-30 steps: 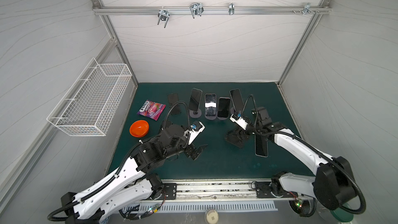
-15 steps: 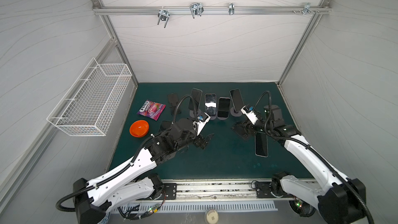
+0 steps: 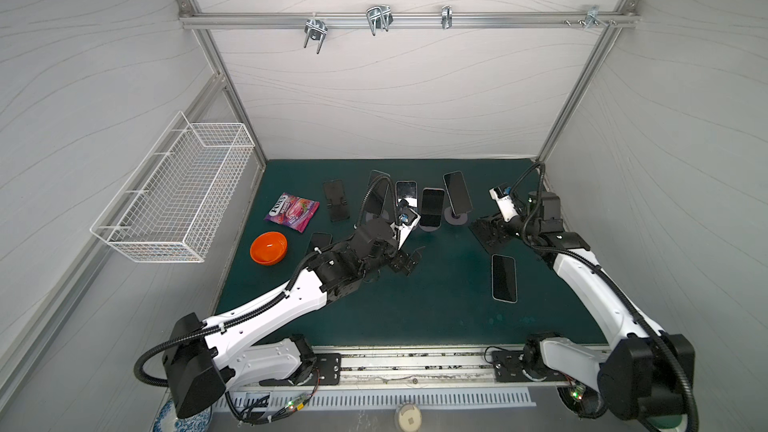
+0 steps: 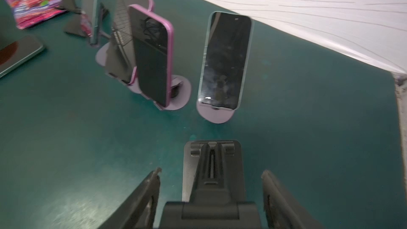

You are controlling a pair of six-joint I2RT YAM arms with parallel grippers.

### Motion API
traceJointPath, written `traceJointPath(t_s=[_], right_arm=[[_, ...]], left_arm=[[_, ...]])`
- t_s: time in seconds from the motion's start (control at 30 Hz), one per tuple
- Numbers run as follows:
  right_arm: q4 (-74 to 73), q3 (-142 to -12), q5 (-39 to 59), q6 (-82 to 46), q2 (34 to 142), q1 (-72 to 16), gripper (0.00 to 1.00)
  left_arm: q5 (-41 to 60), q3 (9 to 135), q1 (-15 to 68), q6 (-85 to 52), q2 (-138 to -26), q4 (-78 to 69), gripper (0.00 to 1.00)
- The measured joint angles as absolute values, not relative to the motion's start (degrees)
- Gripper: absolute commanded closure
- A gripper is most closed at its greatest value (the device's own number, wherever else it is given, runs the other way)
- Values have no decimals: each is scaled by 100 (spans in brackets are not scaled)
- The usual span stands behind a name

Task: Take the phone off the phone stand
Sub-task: 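Lift the black stand away with the right gripper while the left arm shifts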

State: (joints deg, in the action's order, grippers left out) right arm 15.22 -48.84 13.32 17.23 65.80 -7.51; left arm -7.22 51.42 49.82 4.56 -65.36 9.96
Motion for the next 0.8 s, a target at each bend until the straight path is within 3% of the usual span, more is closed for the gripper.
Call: traceJointPath(t_s=[0.8], right_arm=[[965, -5682, 1046, 1347, 7909, -23, 58]], left_arm=[[-370, 5172, 4003, 438, -6418, 993, 1]])
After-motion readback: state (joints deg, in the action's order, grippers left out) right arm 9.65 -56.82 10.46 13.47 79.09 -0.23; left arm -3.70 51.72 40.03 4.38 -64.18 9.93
